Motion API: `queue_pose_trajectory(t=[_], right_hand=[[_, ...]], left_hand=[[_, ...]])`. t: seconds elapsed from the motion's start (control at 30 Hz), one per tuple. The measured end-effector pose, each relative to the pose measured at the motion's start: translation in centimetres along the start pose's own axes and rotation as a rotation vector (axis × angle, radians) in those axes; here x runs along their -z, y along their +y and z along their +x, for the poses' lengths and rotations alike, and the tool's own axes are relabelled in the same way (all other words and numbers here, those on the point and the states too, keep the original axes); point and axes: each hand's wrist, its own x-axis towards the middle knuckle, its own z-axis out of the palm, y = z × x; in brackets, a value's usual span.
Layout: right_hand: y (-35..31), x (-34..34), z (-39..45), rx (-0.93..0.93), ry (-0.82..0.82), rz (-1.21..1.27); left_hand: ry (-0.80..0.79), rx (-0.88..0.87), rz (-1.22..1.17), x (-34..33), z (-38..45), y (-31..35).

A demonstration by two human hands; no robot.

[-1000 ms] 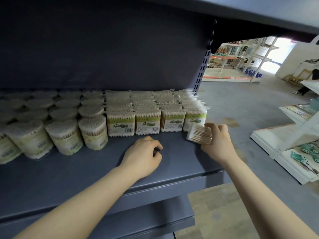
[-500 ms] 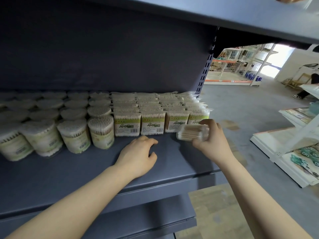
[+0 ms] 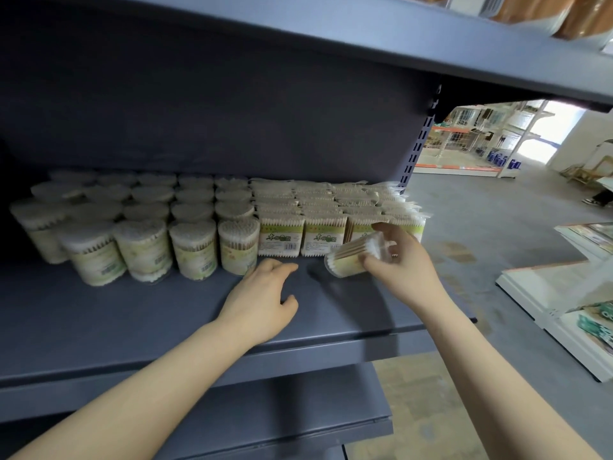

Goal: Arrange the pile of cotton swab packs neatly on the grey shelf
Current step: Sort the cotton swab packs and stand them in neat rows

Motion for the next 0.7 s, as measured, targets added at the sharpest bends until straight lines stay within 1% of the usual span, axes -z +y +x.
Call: queue_pose_trajectory(t=[0.27,0.47,0.7], right_hand=[[-3.7,-2.0,-0.7,0.024,-0.064,0.015],[-6.2,-3.8,-1.4,0.069,-0.115,0.009],[-9.3,-5.8,-1.9,0.111,-0.184,0.041]], left_hand=[[0.016,0.054,-0.028,1.3,-2.1,-1.4],[0.086,0.081,-0.075,2.3,-3.6,-2.1],[0.173,0.116,-0.051,3.5,-4.8,-2.7]])
